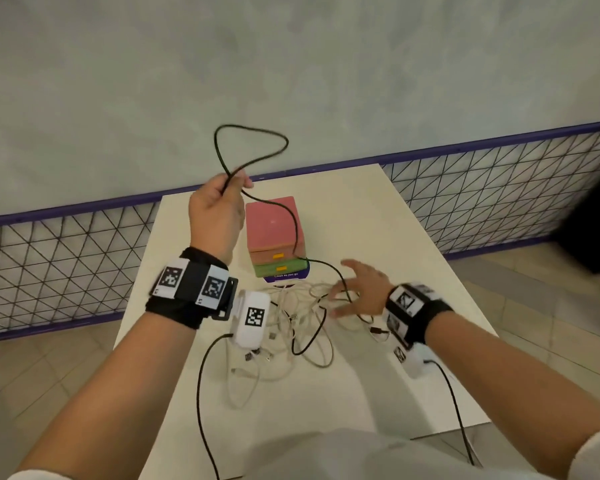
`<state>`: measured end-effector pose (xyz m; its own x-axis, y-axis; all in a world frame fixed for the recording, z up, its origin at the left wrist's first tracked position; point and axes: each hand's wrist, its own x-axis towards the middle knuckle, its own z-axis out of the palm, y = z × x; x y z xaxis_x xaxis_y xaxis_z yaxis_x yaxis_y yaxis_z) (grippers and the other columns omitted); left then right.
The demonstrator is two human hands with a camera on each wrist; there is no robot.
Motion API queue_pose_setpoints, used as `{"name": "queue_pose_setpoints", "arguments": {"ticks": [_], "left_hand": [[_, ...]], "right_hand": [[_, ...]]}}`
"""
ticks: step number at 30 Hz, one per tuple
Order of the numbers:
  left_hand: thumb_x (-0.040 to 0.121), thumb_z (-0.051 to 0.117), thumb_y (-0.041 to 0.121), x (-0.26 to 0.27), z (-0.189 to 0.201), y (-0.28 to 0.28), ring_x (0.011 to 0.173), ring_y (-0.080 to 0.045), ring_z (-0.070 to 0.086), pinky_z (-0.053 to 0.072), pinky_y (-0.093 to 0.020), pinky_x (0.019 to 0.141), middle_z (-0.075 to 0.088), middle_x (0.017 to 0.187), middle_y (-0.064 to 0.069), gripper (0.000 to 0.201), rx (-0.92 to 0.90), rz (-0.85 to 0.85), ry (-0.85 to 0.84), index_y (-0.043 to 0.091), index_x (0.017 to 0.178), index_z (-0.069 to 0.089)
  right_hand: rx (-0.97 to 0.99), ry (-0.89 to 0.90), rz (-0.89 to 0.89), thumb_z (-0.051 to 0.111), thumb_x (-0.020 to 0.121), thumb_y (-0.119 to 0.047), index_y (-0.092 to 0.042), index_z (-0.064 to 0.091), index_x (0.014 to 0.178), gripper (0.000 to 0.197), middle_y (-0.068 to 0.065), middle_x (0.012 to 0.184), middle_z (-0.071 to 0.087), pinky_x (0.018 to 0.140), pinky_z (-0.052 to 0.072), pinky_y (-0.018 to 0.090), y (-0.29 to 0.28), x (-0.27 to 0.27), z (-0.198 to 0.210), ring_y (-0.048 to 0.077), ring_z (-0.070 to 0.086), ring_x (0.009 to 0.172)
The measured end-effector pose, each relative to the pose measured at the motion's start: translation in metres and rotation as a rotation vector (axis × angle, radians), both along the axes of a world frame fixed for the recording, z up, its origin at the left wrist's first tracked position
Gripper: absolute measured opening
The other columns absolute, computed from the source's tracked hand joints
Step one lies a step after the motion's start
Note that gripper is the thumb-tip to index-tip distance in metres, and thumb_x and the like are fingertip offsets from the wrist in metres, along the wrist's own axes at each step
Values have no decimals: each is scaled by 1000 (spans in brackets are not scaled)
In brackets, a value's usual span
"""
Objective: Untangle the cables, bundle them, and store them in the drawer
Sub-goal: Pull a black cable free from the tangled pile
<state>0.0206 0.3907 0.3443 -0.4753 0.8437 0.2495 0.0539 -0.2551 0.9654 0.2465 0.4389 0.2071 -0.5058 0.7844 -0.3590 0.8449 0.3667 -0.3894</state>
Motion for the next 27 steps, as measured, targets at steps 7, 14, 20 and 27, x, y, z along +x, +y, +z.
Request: {"name": "queue_pose_setpoints", "arguments": {"ticks": [7,14,20,27], "left_hand": [[100,44,23,41,-16,1,35,-10,30,26,-18,38,34,37,8,36,-205,-274,70,10,68,53],[101,43,20,33,11,1,36,-4,27,22,-18,38,38,42,10,34,-45,-227,71,16,68,53],[101,42,31,-8,26,0,35,-7,23,20,-19,38,35,41,8,37,36,-200,-71,18,67,50],[101,41,23,0,5,-6,37,-9,23,21,-18,40,36,43,3,33,-48,-247,17,13,73,55]], "right_hand": [[146,448,111,71,82,-29,-20,44,131,56,-6,115,48,64,37,2,11,-33,133,-14,52,70],[-283,6,85,43,98,-23,-3,66,105,31,9,88,65,51,38,15,-23,-35,15,6,45,51],[-122,106,-63,61,87,-44,-14,50,115,42,7,99,61,64,39,22,-27,-19,-7,18,62,81],[-623,1097,-396,39,99,-40,-12,59,98,34,8,77,56,45,45,24,8,-59,95,14,52,46]]}}
